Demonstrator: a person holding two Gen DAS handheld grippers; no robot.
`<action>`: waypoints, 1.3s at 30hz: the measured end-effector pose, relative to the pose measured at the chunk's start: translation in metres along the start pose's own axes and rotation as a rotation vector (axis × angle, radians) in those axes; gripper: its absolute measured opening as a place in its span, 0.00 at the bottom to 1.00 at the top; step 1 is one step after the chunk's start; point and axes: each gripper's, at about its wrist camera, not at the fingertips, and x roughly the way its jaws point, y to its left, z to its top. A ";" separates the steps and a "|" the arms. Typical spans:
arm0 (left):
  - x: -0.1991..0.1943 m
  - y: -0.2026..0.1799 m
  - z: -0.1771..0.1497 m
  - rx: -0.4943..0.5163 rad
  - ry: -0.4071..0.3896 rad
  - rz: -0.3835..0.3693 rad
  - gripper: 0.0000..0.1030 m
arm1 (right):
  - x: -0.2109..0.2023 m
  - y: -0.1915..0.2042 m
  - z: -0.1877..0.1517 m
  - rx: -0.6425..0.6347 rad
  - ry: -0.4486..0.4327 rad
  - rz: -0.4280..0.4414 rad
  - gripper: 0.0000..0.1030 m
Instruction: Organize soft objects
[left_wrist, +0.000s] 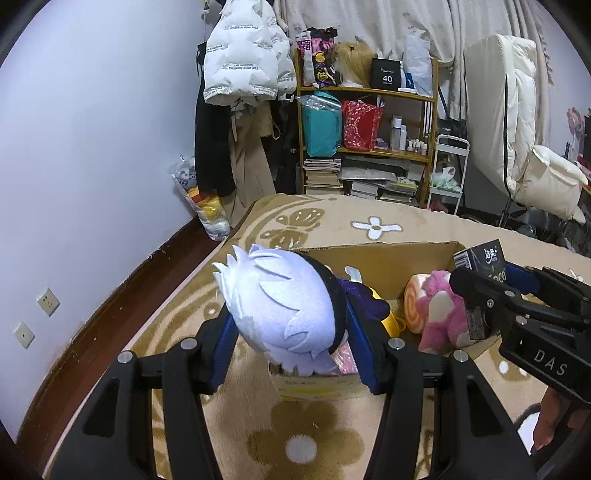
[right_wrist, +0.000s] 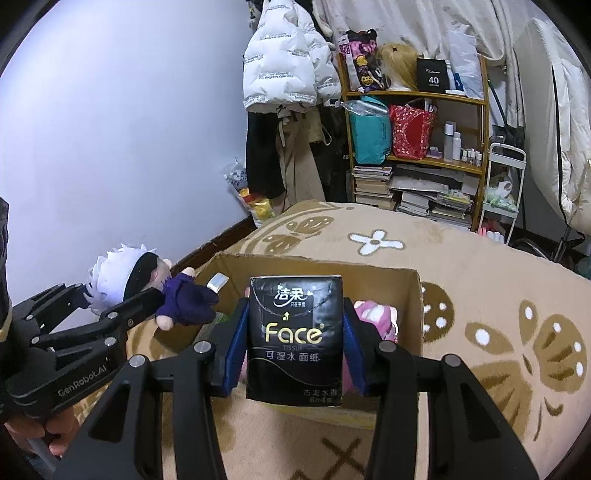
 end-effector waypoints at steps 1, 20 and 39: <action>0.002 -0.001 0.001 0.004 -0.001 0.000 0.53 | 0.002 -0.001 0.000 0.008 -0.006 0.006 0.47; 0.044 -0.004 -0.023 0.012 0.101 -0.052 0.57 | 0.045 -0.012 -0.016 0.045 0.038 0.065 0.49; 0.027 0.005 -0.019 0.001 0.108 -0.030 0.93 | 0.006 -0.020 -0.008 0.152 -0.004 0.071 0.90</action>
